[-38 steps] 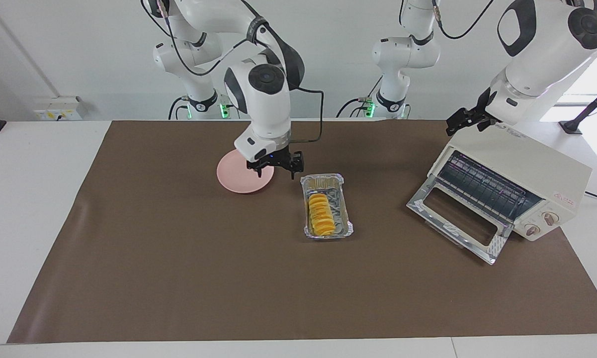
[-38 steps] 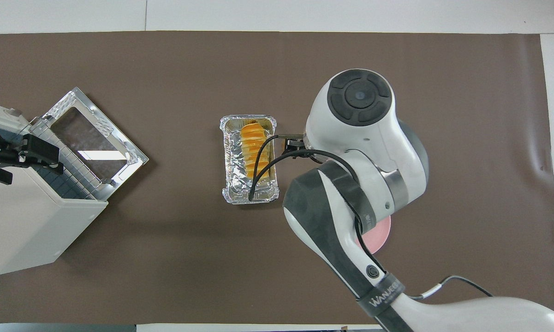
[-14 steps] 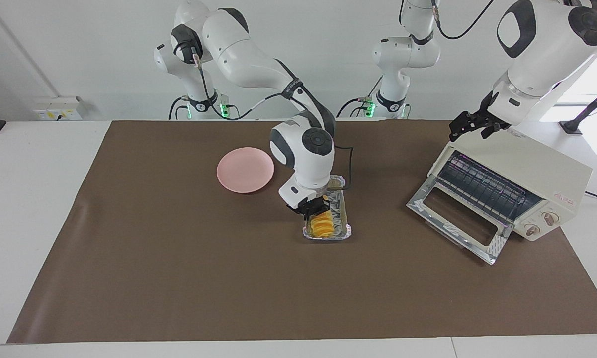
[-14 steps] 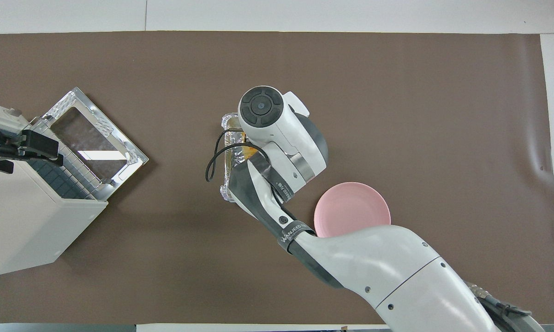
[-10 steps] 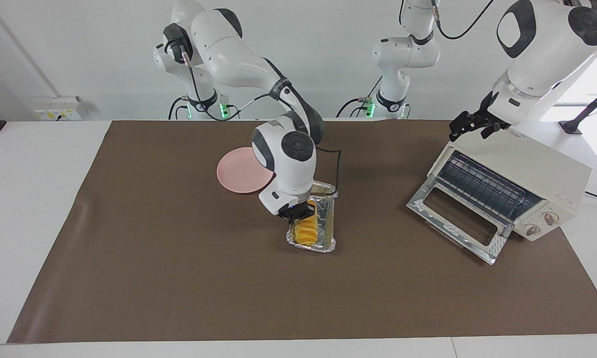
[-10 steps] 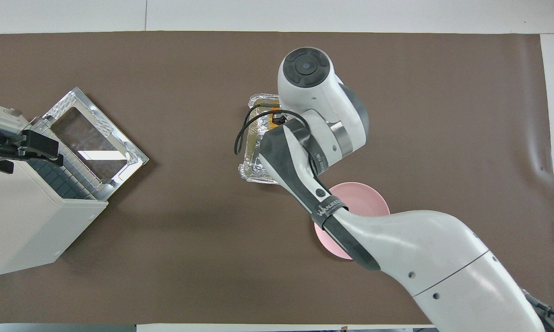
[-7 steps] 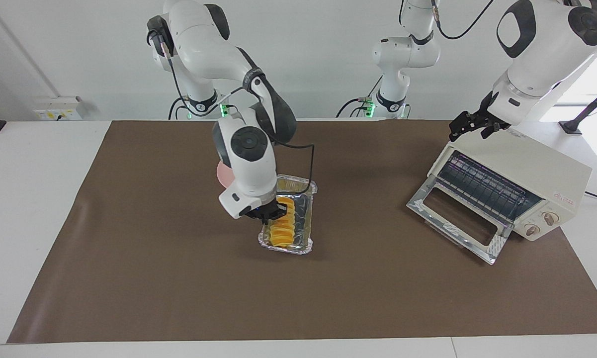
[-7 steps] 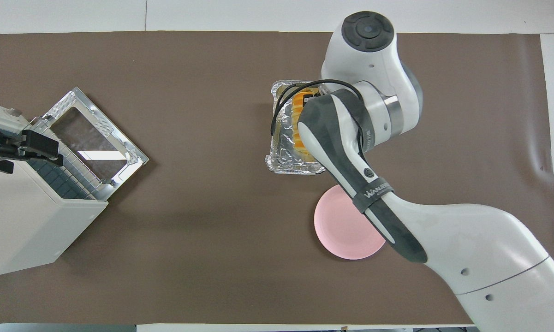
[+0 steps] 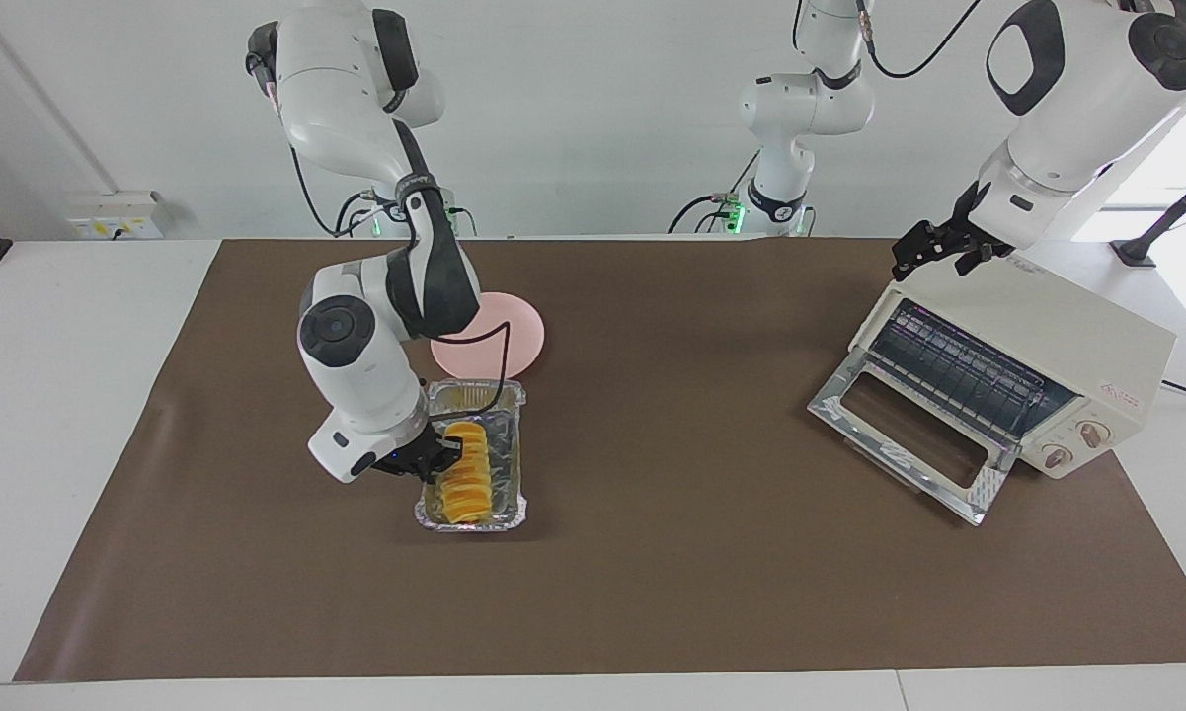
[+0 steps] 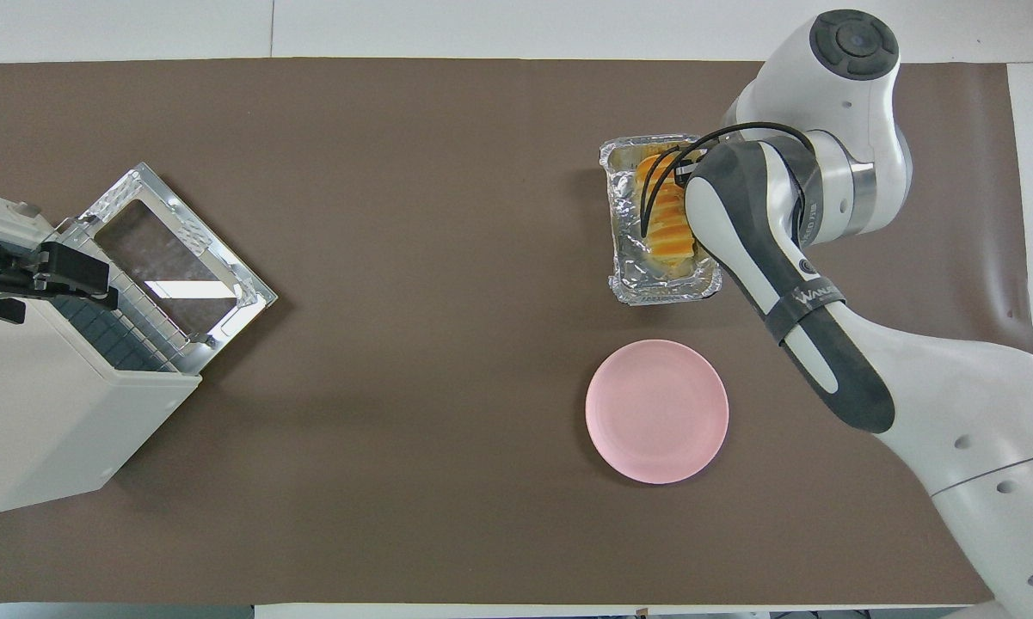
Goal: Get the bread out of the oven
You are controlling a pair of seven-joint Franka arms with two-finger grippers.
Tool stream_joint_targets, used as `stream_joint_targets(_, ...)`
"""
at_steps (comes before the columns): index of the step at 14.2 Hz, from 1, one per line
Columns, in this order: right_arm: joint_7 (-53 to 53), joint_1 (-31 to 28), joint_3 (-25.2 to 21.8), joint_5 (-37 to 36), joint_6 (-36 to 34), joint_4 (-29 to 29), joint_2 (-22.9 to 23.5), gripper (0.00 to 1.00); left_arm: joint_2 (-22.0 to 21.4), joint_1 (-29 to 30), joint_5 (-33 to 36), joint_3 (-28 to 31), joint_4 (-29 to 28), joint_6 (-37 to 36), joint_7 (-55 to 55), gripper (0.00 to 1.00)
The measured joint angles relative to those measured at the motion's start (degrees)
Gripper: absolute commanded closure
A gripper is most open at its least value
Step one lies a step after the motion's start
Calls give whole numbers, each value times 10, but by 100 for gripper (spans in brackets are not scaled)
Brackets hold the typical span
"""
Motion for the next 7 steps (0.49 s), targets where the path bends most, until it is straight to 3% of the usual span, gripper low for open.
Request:
stream_joint_targets(3, -2, 3, 1, 0, 35, -34, 0, 100, 0, 0, 0, 0, 0, 0, 0, 0)
stream_joint_targets(4, -2, 3, 1, 0, 46, -42, -1, 46, 0, 0, 0, 0, 0, 0, 0, 0)
stream_joint_targets(5, -3, 3, 1, 0, 51, -48, -3, 0, 0, 0, 0, 0, 0, 0, 0, 0)
stream_joint_targets(7, -3, 3, 1, 0, 52, -54, -5, 0, 0, 0, 0, 0, 0, 0, 0, 0)
